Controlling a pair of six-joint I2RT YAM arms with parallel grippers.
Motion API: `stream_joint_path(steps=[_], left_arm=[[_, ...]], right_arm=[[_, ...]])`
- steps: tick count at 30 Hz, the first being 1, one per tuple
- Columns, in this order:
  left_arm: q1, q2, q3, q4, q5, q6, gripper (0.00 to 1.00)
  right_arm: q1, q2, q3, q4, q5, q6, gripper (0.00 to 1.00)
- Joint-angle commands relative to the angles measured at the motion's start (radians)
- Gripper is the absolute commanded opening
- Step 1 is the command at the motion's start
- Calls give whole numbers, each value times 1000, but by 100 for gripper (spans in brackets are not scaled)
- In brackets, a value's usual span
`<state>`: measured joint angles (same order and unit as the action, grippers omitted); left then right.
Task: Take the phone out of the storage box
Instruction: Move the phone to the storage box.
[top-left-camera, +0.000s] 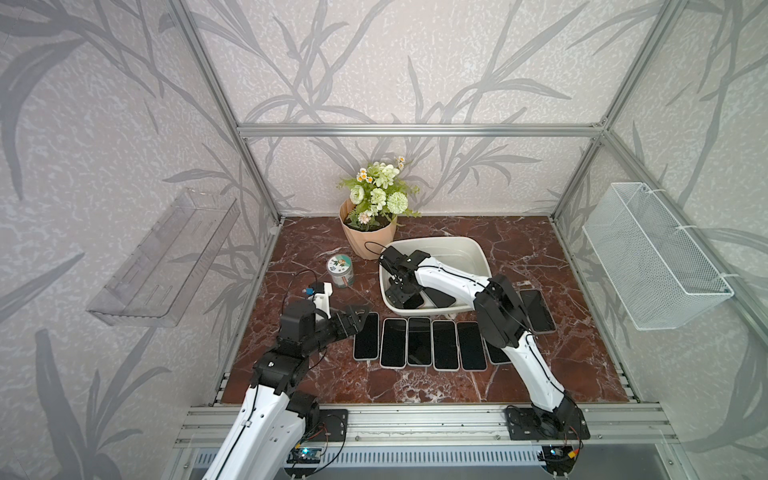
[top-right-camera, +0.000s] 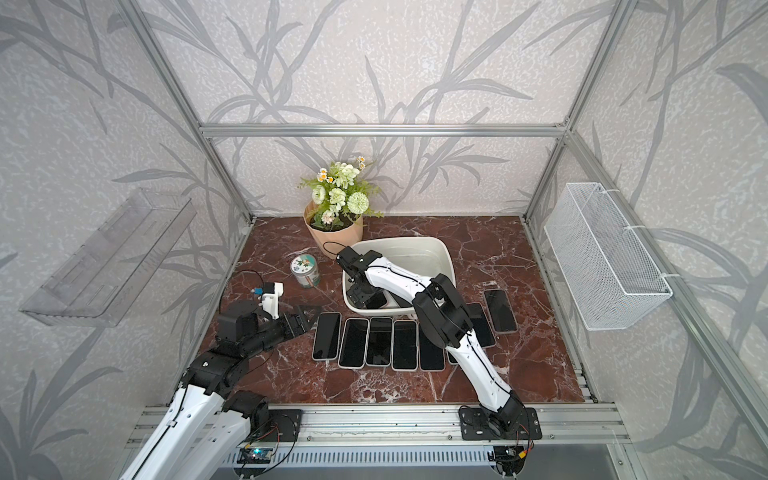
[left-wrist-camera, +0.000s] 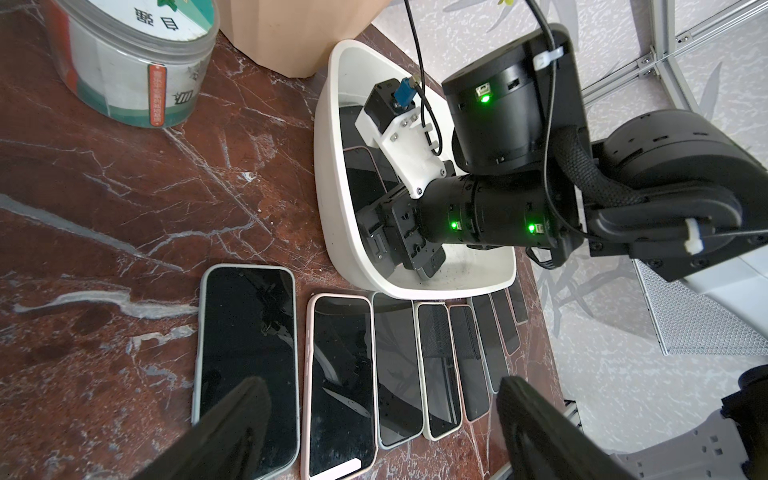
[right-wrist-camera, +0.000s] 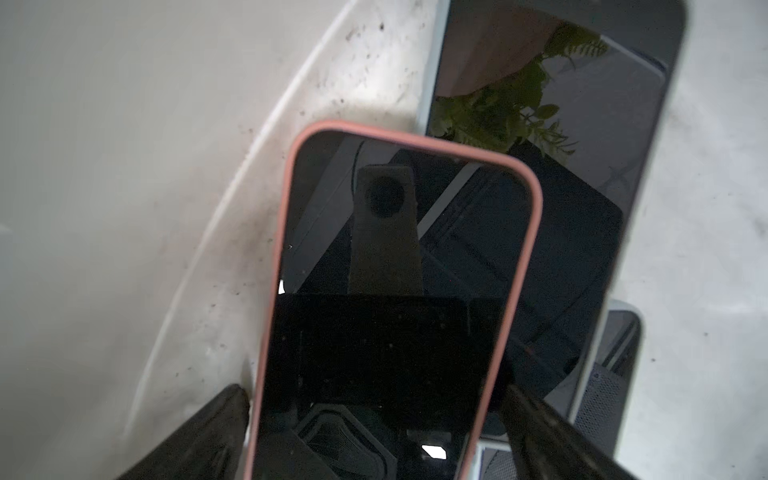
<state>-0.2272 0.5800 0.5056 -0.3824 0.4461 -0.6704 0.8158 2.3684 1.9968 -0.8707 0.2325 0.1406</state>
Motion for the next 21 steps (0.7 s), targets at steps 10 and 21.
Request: stream_joint_path(steps=[10,21], left_arm=[[0,19,25,-7,9,-14,91],[0,5,17,-4,9,-28,100]], right_arm=[[-72,-48,-73,-26,78,22,96],[-74,-130,-173,75,-104,-91,99]])
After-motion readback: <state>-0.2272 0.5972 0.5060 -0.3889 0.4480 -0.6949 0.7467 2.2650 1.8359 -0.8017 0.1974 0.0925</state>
